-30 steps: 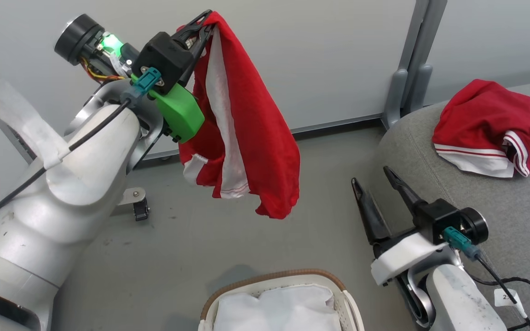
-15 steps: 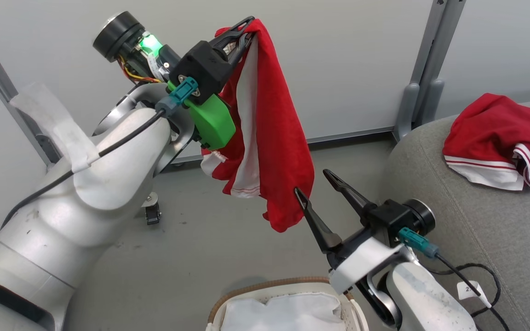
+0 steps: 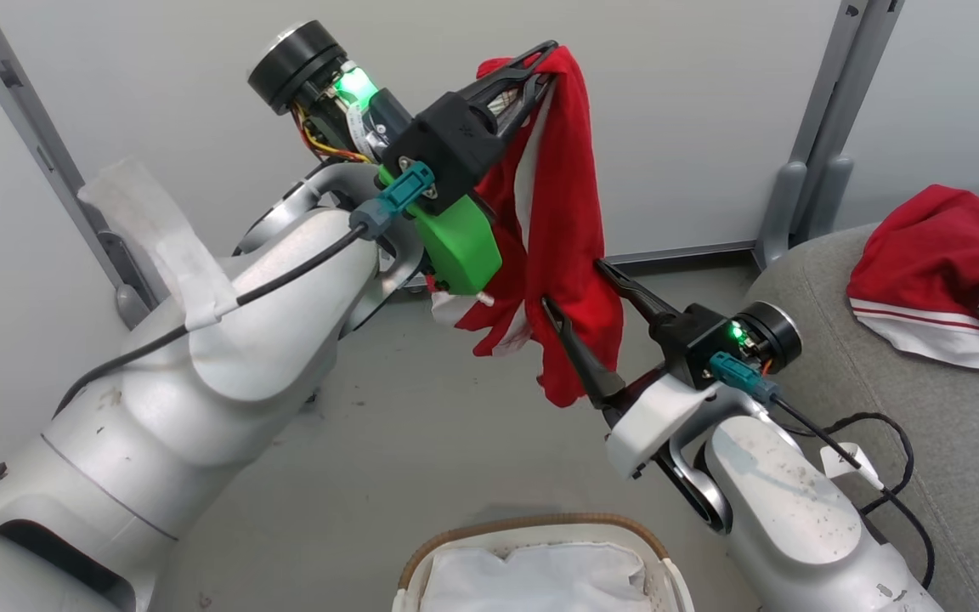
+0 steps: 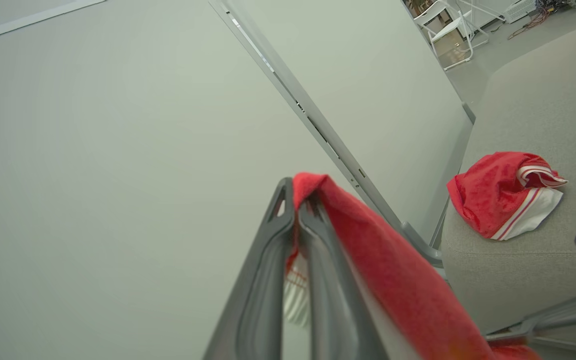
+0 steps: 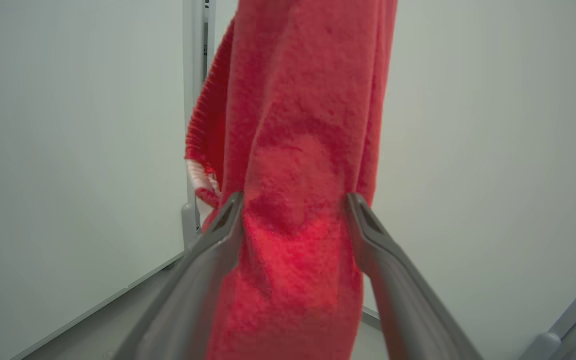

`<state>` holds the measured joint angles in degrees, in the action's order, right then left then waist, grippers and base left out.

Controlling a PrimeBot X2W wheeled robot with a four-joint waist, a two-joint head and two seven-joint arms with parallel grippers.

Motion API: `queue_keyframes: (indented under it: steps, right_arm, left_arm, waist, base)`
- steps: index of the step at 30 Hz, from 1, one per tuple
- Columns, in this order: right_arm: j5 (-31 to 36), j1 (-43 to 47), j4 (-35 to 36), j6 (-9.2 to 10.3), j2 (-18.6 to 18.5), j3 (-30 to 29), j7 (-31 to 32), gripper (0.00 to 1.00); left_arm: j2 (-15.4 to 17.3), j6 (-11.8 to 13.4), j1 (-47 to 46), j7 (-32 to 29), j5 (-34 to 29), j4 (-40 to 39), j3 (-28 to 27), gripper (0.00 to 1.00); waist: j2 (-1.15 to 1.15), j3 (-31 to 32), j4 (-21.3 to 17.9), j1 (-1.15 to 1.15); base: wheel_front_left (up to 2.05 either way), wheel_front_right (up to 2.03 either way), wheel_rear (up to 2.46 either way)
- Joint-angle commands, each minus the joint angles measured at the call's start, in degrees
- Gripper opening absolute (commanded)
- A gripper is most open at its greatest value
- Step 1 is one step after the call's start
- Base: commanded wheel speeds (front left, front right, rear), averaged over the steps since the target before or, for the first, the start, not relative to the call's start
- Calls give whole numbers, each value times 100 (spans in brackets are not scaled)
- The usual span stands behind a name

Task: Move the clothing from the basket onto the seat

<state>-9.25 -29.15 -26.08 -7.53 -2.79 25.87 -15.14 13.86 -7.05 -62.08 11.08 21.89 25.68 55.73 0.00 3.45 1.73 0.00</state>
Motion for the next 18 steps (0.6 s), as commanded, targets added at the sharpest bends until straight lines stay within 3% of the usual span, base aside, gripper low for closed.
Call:
queue_keyframes:
  steps: [1, 6, 14, 15, 16, 18]
  right_arm:
    - [45, -90, -99, 8, -20, -82, -1, 100]
    - [96, -165, -388, 8, -19, -269, -1, 100]
    - [-121, -368, -695, 8, -20, -62, -1, 100]
    - [-146, -399, -724, 8, -21, -31, -1, 90]
    - [-183, -435, -738, 8, -19, 1, -1, 48]
    - [-232, -469, -740, 8, -20, 41, -1, 29]
  left_arm:
    - [-16, -8, -87, -4, 78, -69, 17, 0]
    - [-48, -17, -21, -65, 185, -311, 79, 0]
    - [-38, -20, 27, -98, 311, -606, 107, 0]
    - [-38, -14, 47, -106, 336, -619, 101, 0]
    - [-24, -2, 77, -119, 354, -625, 99, 0]
    - [23, 34, 158, -130, 420, -611, 78, 0]
  waist:
    - [0, -10, 44, 0]
    - [0, -24, 127, 0]
    - [0, -52, 177, 0]
    - [0, -57, 178, 0]
    - [0, -63, 178, 0]
    - [0, -77, 172, 0]
  base:
    - [0, 0, 0]
    - [0, 0, 0]
    - [0, 0, 0]
    - [0, 0, 0]
    - [0, 0, 0]
    - [0, 0, 0]
